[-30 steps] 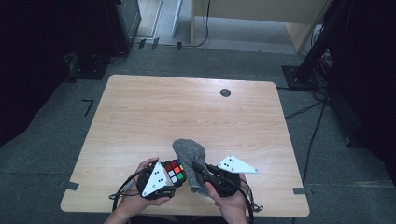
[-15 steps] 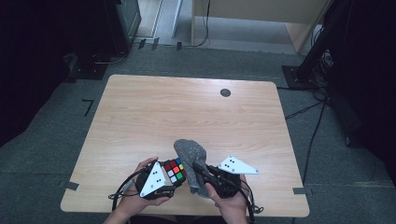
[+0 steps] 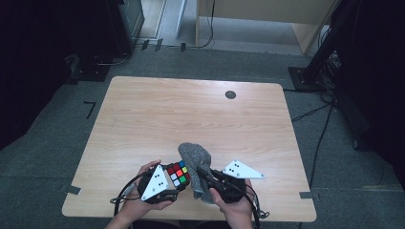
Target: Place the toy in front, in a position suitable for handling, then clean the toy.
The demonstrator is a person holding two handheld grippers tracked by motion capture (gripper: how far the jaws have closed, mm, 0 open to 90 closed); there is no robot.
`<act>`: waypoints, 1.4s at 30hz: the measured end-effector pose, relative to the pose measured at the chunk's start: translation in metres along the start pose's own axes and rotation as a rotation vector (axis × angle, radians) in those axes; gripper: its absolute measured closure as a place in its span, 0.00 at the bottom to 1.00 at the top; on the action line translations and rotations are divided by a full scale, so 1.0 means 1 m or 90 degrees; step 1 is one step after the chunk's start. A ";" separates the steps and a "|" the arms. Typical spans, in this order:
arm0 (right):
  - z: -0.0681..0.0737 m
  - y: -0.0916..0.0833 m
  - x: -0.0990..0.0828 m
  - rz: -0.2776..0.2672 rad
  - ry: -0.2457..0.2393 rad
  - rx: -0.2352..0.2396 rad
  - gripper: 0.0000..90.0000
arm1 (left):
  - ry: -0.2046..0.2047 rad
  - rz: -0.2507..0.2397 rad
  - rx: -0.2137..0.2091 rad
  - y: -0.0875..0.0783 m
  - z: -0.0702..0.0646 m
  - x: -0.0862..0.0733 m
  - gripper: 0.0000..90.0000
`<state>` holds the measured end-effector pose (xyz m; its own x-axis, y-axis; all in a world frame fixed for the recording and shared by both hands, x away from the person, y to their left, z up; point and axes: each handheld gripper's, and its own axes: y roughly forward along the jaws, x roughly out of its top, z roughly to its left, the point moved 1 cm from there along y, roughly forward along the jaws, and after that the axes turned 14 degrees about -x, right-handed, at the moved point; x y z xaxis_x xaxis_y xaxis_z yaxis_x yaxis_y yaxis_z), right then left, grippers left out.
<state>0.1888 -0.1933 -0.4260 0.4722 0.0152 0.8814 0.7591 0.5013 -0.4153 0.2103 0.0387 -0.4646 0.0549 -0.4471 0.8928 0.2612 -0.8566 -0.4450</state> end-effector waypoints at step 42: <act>0.000 -0.009 0.005 -0.025 0.012 0.032 0.92 | 0.004 -0.037 -0.057 -0.009 0.003 0.006 0.38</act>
<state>0.1840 -0.1976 -0.4183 0.4504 -0.0211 0.8926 0.7539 0.5445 -0.3676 0.2107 0.0444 -0.4551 0.0355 -0.3975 0.9169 0.1762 -0.9006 -0.3973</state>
